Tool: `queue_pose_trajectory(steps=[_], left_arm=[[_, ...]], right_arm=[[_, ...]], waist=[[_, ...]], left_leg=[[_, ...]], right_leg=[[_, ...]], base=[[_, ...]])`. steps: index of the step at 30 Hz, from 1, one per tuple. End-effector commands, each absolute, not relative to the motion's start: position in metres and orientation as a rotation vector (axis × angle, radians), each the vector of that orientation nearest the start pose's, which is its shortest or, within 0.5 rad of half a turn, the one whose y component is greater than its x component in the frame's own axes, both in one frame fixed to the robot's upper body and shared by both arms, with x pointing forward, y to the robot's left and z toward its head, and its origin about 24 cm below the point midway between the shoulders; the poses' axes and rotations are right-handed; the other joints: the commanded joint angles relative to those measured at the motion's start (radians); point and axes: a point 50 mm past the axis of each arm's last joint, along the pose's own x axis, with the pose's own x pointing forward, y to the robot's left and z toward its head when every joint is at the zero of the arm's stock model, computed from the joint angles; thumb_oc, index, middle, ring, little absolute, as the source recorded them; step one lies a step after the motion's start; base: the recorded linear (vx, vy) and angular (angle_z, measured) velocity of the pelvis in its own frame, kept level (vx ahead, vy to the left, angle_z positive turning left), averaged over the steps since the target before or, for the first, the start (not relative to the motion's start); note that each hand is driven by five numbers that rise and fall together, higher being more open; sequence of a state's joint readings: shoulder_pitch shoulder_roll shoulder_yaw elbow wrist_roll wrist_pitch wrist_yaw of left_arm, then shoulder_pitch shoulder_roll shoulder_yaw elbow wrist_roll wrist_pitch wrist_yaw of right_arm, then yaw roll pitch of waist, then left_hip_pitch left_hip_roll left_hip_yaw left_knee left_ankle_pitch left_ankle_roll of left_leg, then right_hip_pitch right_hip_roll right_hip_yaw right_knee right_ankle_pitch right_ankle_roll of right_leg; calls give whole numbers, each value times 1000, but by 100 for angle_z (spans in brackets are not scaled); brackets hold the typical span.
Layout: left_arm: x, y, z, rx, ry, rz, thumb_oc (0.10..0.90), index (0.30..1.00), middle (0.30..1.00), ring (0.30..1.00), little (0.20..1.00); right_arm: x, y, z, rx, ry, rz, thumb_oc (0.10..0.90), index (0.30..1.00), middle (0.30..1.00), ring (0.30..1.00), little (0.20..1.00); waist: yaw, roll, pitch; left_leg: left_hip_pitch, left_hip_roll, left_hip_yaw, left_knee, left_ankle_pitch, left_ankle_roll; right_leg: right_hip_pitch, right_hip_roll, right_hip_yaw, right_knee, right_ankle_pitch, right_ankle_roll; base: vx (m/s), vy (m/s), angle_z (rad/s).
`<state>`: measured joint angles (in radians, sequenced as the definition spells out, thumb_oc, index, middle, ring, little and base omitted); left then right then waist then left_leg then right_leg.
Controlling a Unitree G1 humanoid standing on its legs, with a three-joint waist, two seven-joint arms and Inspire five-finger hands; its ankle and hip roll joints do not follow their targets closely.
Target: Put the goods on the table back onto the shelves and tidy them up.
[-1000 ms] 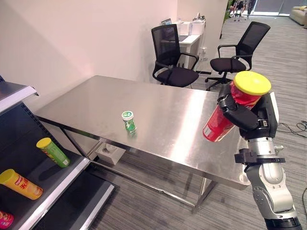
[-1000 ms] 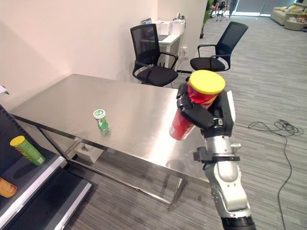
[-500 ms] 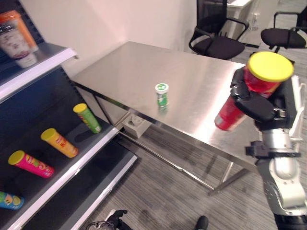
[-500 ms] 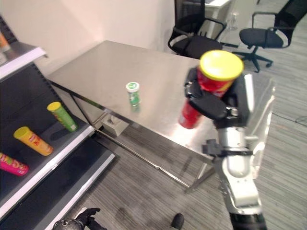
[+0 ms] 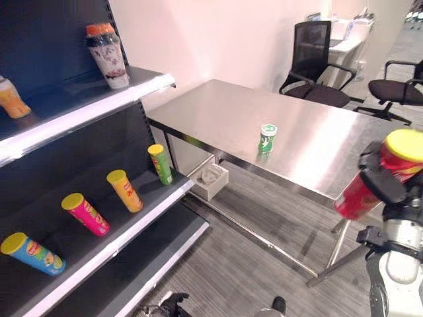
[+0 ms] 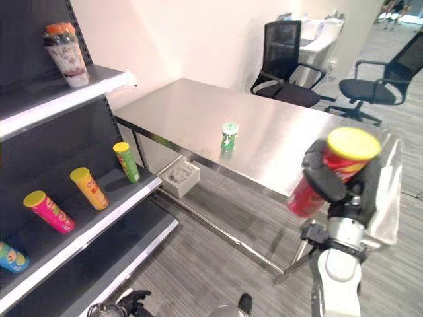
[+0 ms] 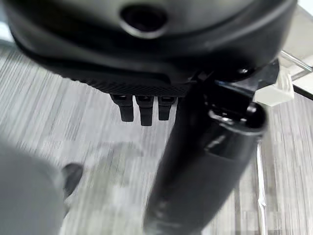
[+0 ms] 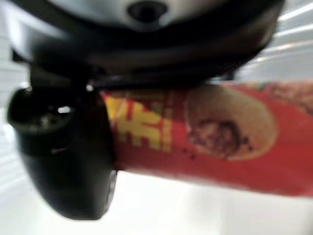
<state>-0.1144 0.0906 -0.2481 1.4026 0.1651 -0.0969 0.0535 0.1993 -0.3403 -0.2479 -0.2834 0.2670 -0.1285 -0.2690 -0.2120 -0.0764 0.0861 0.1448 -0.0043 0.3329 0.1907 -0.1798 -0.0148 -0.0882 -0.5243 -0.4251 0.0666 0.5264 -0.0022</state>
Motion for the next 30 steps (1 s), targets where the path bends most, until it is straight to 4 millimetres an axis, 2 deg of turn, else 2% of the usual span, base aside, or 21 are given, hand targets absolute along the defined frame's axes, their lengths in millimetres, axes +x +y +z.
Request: queue_pose_trajectory(steps=[1,2,3,4,5,6,7,10,11,13,16,18,20,21,22,23,24,25,26,28,30], left_arm=[[125,198,-160,475,1104,-130,800,900,900,900,900],[119,197,-162,467,1122,-134,800,900,900,900,900],[113,199,-163,462,1136,-132,800,900,900,900,900],[110,200,-164,453,1141,-130,800,900,900,900,900],[110,200,-164,452,1142,-129,800,900,900,900,900],[107,201,-164,445,1146,-125,800,900,900,900,900],[103,199,-165,429,1154,-131,800,900,900,900,900],[101,198,-166,428,1159,-152,800,900,900,900,900],[106,196,-165,441,1142,-169,800,900,900,900,900],[113,196,-163,435,1122,-146,800,900,900,900,900],[105,196,-165,411,1141,-119,800,900,900,900,900],[94,202,-167,361,1168,-50,800,900,900,900,900],[95,203,-166,357,1161,-37,800,900,900,900,900],[110,206,-162,383,1111,-26,800,900,900,900,900],[131,212,-154,413,1035,24,800,900,900,900,900],[132,212,-153,400,1026,58,800,900,900,900,900],[120,208,-157,374,1061,84,800,900,900,900,900],[120,208,-157,374,1061,84,800,900,900,900,900],[115,207,-159,374,1074,100,800,900,900,900,900],[105,209,-161,388,1099,131,800,900,900,900,900],[105,213,-160,407,1096,157,800,900,900,900,900]], right_arm=[[215,-231,189,-96,-704,-142,400,300,300,300,300],[218,-224,184,-86,-679,-92,400,300,300,300,300],[220,-213,179,-80,-646,-16,400,300,300,300,300],[221,-207,178,-66,-642,23,400,300,300,300,300],[221,-207,178,-66,-642,24,400,300,300,300,300],[222,-202,178,-49,-648,58,400,300,300,300,300],[223,-195,178,-16,-650,104,400,300,300,300,300],[219,-189,171,-1,-618,159,400,300,300,300,300],[216,-186,165,-1,-587,178,400,300,300,300,300],[211,-181,155,-40,-527,194,400,300,300,300,300],[209,-177,150,-58,-502,202,400,300,300,300,300],[205,-169,143,-102,-463,251,400,300,300,300,300],[205,-165,144,-120,-468,274,400,300,300,300,300],[205,-158,149,-136,-497,320,400,300,300,300,300],[211,-148,161,-181,-565,342,400,300,300,300,300],[216,-142,166,-214,-603,330,400,300,300,300,300],[219,-136,168,-237,-629,319,400,300,300,300,300],[220,-136,168,-237,-629,319,400,300,300,300,300],[220,-134,168,-236,-637,306,400,300,300,300,300],[219,-131,168,-248,-654,291,400,300,300,300,300],[218,-127,165,-263,-655,291,400,300,300,300,300]], waist=[[23,11,14],[30,15,10],[48,24,3],[59,30,0],[58,30,0],[68,34,-2],[84,37,-8],[91,35,-19],[88,31,-16],[95,20,-26],[106,20,-32],[125,28,-32],[130,29,-23],[137,24,11],[148,20,47],[141,25,44],[147,35,34],[147,35,34],[149,38,25],[149,49,16],[144,60,21]], left_leg=[[166,32,-52,-278,-34,-14],[152,17,-59,-278,-26,3],[124,-1,-65,-278,-1,27],[105,-5,-64,-278,17,33],[106,-3,-65,-278,16,32],[87,-3,-67,-278,32,35],[61,-8,-72,-278,56,37],[25,-17,-113,-278,76,34],[6,-27,-154,-278,86,35],[-28,-44,-201,-278,96,35],[-33,-47,-209,-278,98,34],[-36,-49,-213,-267,98,38],[-55,-48,-206,-220,84,39],[-119,-42,-185,-108,55,25],[-209,6,-121,5,50,-19],[-207,77,-41,2,60,-29],[-160,135,-9,-60,91,-40],[-158,134,-9,-63,92,-40],[-155,155,-18,-90,120,-46],[-146,211,-39,-135,176,-63],[-142,272,-55,-166,233,-78]], right_leg=[[-114,98,142,39,-221,246],[-108,133,153,87,-274,230],[-79,198,134,145,-349,199],[-60,235,119,167,-397,181],[-60,236,118,170,-400,180],[-48,275,120,191,-450,161],[-35,355,141,216,-519,134],[-42,446,187,231,-577,104],[-49,483,226,239,-590,98],[16,509,263,122,-595,75],[41,518,270,66,-591,68],[71,521,280,-7,-563,72],[78,516,275,-22,-551,73],[78,502,258,-39,-536,73],[94,463,221,-80,-522,73],[100,441,202,-93,-516,77],[107,424,202,-99,-513,87],[107,424,203,-99,-513,87],[101,413,201,-98,-511,90],[96,395,194,-91,-519,95],[84,373,193,-71,-531,98]], base=[[-200,281,16],[-216,312,19],[-205,265,11],[-140,162,16],[-103,94,17],[-131,113,25],[-156,146,27],[-61,66,67],[-52,-19,158],[-11,-116,132],[49,-72,33],[101,-109,-5],[-22,-65,-12],[-243,-79,-4],[-263,-23,13],[-119,122,44],[43,151,42],[72,137,40],[23,87,25],[36,157,17],[12,228,10]])
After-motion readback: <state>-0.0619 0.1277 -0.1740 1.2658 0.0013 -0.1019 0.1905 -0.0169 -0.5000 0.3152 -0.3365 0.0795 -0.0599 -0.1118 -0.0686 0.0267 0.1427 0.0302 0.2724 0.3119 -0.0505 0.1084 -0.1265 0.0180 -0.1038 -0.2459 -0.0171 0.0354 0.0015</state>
